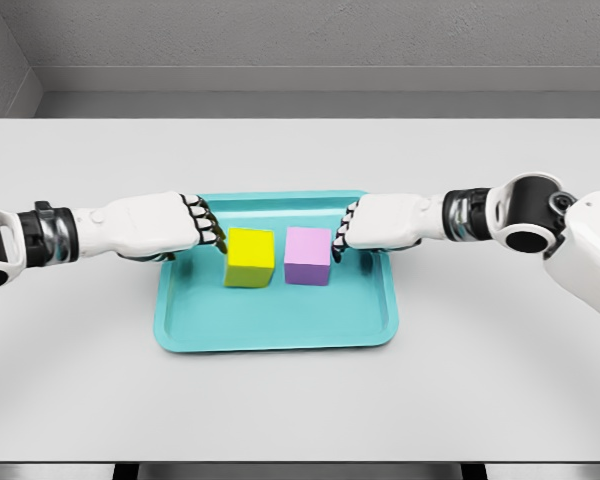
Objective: Push two cubes
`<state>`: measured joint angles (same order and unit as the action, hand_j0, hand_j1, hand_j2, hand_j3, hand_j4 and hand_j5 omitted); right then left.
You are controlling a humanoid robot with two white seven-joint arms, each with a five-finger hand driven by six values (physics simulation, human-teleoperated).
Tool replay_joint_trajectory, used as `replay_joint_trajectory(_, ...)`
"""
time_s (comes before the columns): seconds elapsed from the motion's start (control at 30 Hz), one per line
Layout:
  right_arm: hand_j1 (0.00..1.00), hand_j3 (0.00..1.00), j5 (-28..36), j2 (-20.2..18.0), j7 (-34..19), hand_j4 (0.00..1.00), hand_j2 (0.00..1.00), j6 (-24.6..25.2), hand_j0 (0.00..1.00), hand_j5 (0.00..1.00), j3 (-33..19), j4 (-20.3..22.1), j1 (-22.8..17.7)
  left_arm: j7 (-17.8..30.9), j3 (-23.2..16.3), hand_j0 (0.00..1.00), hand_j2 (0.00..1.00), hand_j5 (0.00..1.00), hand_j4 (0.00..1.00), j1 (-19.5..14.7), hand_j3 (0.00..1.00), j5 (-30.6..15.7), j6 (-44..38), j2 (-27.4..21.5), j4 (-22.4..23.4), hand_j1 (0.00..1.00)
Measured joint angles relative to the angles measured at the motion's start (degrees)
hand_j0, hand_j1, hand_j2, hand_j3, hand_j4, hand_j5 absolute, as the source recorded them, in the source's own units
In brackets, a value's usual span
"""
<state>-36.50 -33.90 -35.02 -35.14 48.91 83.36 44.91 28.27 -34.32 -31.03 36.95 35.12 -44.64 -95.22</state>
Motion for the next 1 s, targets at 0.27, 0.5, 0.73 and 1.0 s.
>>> replay_joint_trajectory(0.27,0.65,0.65,-0.4,1.1,0.0,0.65,0.65,0.0,0.65,0.65,0.0,-0.1,0.1,0.7,0.0,0.8,0.8,0.8,0.8,-0.2,0.8,0.1,0.0,0.8,-0.2,0.8)
replay_joint_trajectory(0.5,0.65,0.65,-0.5,1.3,0.0,0.65,0.65,0.0,0.65,0.65,0.0,-0.8,0.4,0.8,0.1,0.8,0.8,0.8,0.8,-0.1,0.8,-0.1,0.0,-0.3,2.6,0.8)
replay_joint_trajectory(0.73,0.65,0.65,-0.7,1.9,0.0,0.65,0.65,0.0,0.65,0.65,0.0,-1.4,0.4,0.8,0.5,0.8,0.8,0.8,0.8,-0.2,0.8,-0.2,0.0,-1.9,4.7,0.8)
replay_joint_trajectory(1.0,0.65,0.65,-0.8,2.5,0.0,0.65,0.65,0.0,0.65,0.65,0.2,-1.2,0.4,0.8,1.2,0.81,0.81,0.81,0.81,-0.3,0.81,-0.9,0.0,-3.6,4.9,0.81)
